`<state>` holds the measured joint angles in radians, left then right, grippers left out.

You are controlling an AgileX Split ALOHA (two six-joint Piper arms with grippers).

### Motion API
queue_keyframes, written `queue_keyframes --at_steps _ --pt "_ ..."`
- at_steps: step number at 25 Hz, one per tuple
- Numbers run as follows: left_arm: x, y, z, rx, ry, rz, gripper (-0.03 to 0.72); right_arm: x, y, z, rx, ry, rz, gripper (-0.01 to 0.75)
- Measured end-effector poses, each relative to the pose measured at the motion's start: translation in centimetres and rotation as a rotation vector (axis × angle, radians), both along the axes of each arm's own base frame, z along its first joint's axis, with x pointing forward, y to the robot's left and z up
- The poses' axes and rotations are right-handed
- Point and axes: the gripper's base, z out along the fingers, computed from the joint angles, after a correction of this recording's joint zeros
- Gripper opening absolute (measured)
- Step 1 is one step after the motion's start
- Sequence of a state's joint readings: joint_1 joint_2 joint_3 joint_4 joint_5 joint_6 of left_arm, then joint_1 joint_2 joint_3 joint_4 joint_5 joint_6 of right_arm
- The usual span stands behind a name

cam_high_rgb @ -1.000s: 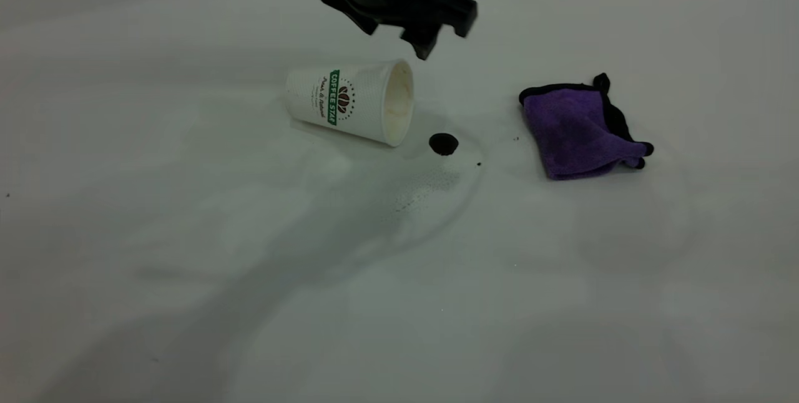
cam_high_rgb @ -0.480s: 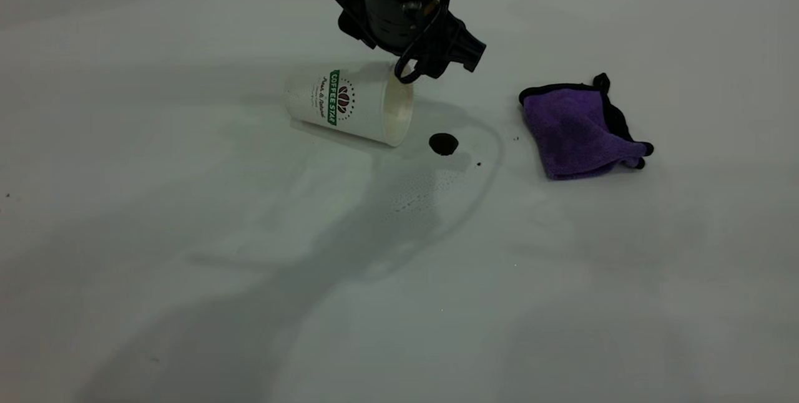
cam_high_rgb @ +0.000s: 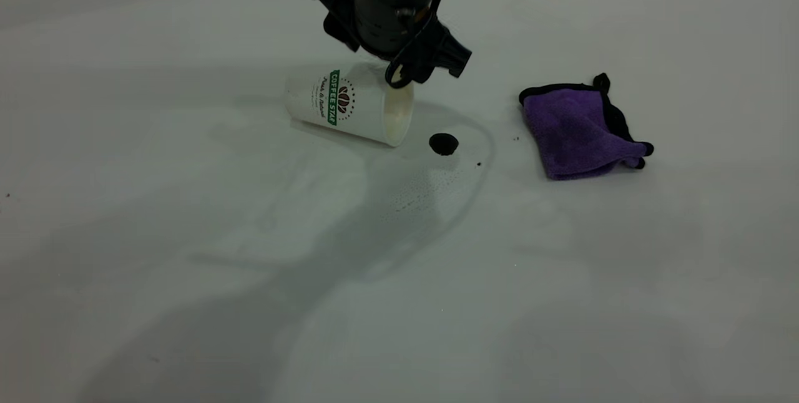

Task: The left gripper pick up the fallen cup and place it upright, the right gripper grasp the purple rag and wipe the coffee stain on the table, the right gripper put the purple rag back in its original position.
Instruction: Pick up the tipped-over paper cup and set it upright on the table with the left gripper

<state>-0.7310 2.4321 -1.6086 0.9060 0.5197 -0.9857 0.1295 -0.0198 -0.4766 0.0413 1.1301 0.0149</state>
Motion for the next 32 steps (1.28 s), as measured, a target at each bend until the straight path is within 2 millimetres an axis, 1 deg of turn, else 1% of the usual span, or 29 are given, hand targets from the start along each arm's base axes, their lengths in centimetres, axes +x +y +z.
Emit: queue_keyframes --at_steps 7,10,11,13,16,19,20,22,25,28,31,32 --pt "-0.3 0.5 -1.5 0.062 0.024 0.018 0.589 0.0 0.0 0.0 0.000 0.000 0.000 0.470" --pt "-0.4 0.8 -2.1 0.099 0.035 0.028 0.572 0.0 0.0 0.0 0.000 0.000 0.000 0.470" --pt "-0.4 1.0 -2.2 0.112 0.037 0.035 0.551 0.0 0.0 0.0 0.000 0.000 0.000 0.470" --pt "-0.4 1.1 -2.2 0.130 0.036 0.042 0.480 0.0 0.0 0.0 0.000 0.000 0.000 0.470" --pt "-0.5 1.4 -2.1 0.173 0.032 0.055 0.288 0.0 0.0 0.0 0.000 0.000 0.000 0.470" --pt "-0.3 2.0 -1.3 0.251 0.014 0.071 0.102 0.0 0.0 0.0 0.000 0.000 0.000 0.470" --pt "-0.3 2.1 -0.9 0.269 0.013 0.072 0.067 0.0 0.0 0.0 0.000 0.000 0.000 0.470" --pt "-0.4 2.2 -0.1 0.287 0.022 0.071 0.027 0.0 0.0 0.0 0.000 0.000 0.000 0.470" --pt "-0.5 2.3 1.5 0.284 0.076 0.038 0.000 0.0 0.0 0.0 0.000 0.000 0.000 0.470" --pt "-0.2 3.1 3.8 0.242 0.160 0.004 -0.002 0.0 0.0 0.0 0.000 0.000 0.000 0.470" --pt "0.6 5.2 5.9 0.162 0.260 -0.014 -0.003 0.0 0.0 0.0 0.000 0.000 0.000 0.470" --pt "1.0 6.1 6.3 0.123 0.297 -0.004 -0.003 0.0 0.0 0.0 0.000 0.000 0.000 0.470"
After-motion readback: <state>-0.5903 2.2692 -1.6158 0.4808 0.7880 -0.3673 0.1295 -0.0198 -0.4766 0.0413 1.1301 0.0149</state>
